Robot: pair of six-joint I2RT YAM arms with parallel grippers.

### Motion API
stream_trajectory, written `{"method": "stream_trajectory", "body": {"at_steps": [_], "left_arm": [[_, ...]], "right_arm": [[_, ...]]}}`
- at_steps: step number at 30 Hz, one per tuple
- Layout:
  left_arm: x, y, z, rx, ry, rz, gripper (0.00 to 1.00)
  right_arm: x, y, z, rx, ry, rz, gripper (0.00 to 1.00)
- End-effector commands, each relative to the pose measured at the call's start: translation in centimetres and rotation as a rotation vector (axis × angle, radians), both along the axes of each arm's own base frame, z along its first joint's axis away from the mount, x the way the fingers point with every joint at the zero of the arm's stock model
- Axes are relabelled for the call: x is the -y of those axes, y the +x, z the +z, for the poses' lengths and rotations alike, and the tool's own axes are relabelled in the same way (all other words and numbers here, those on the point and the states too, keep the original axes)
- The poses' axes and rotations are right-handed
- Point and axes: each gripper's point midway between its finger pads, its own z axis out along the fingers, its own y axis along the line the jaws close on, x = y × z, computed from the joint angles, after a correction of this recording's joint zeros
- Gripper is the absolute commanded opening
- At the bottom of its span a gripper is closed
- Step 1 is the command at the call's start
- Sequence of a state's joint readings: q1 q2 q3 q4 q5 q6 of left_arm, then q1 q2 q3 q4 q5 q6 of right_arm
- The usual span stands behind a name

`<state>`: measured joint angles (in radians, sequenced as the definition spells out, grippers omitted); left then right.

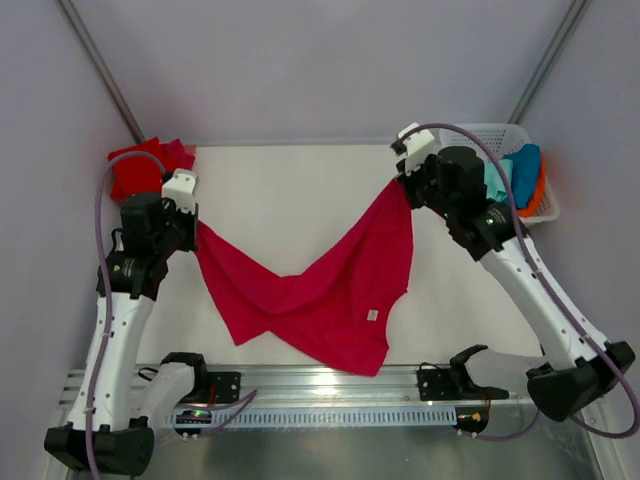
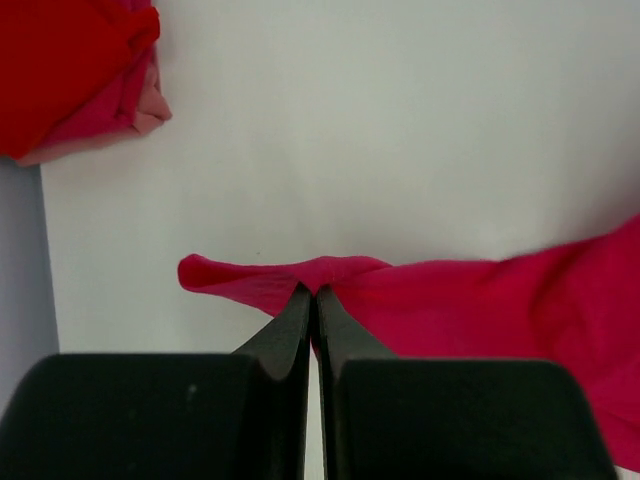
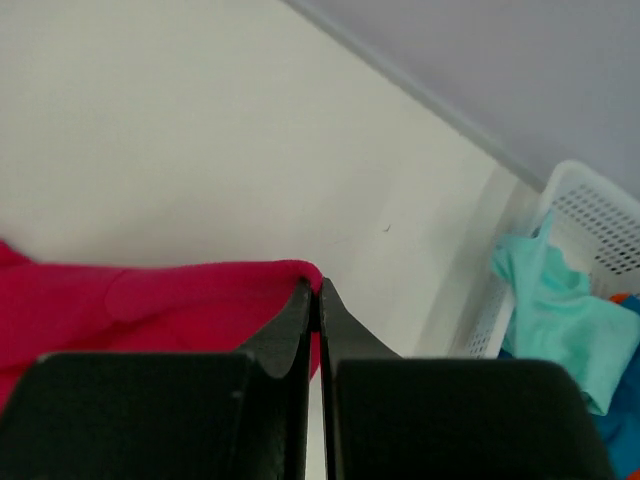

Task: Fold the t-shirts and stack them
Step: Flatten the tshirt out

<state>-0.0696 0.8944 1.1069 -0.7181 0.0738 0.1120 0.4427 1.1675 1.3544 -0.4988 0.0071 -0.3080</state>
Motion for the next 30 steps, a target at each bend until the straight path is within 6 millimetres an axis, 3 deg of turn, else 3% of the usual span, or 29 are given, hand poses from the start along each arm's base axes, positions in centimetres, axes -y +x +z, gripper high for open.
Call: {"method": "stream_trajectory", "body": {"at_steps": [1,2,5,6,9,10,12,13,17,21,23,24,25,28,30], "left_arm": [[0.9,3.8,0.2,0.096,-0.028,-0.033,0.0],[1.0,4.2,-1.2,0.067,-0.028,-0.039,0.0],[1.7,6.2,-4.1,0.005,-0.042,-0.064,0.0],[1.7,6.7,-4.9,-0.014,-0.032,-0.073,0.04],[1.5,8.4,-7.2,-0.074,0.006,-0.079,0.36],[1.5,8.8,-7.5,-0.082,0.011,-0.077,0.64],[1.1,9.6,-7.9,-0.081,0.025,-0.054,0.96],[1.1,9.7,-7.9,-0.077,0.026,-0.055,0.99],[0.9,9.1,-6.8,-0.086,0.039,-0.054,0.99],[3.5,5.1,-4.9,-0.08,0.033,-0.279,0.99],[4.8,1.7,-4.7,-0.11,0.025,-0.408,0.96],[6.5,0.1,-4.5,-0.121,-0.022,-0.516,0.95],[6.9,-2.3,-5.2,-0.182,-0.042,-0.567,0.93],[7.5,-5.7,-6.6,-0.245,-0.037,-0.686,0.9],[7.2,-6.4,-8.1,-0.265,-0.002,-0.71,0.88]], "right_arm": [[-0.1,2.7,-0.2,0.077,0.026,-0.053,0.03],[-0.2,3.2,-2.0,0.051,-0.002,-0.06,0.03],[-0.1,5.0,-5.1,0.02,-0.057,-0.088,0.03],[-0.2,5.3,-5.7,0.018,-0.067,-0.089,0.03],[0.0,5.7,-6.8,0.009,-0.086,-0.102,0.03],[0.1,5.7,-6.9,0.015,-0.088,-0.107,0.03],[0.5,5.8,-6.8,0.039,-0.093,-0.127,0.03],[0.7,5.8,-6.8,0.046,-0.093,-0.132,0.03],[0.9,5.8,-8.0,0.034,-0.113,-0.137,0.03],[1.1,6.0,-8.8,0.029,-0.141,-0.142,0.03],[1.4,6.1,-9.0,0.031,-0.152,-0.159,0.03],[1.4,6.2,-9.0,0.031,-0.156,-0.159,0.03],[1.5,6.3,-9.0,0.031,-0.161,-0.163,0.03],[1.7,6.8,-9.1,0.04,-0.16,-0.191,0.03],[2.4,7.6,-8.5,0.068,-0.146,-0.256,0.03]]}}
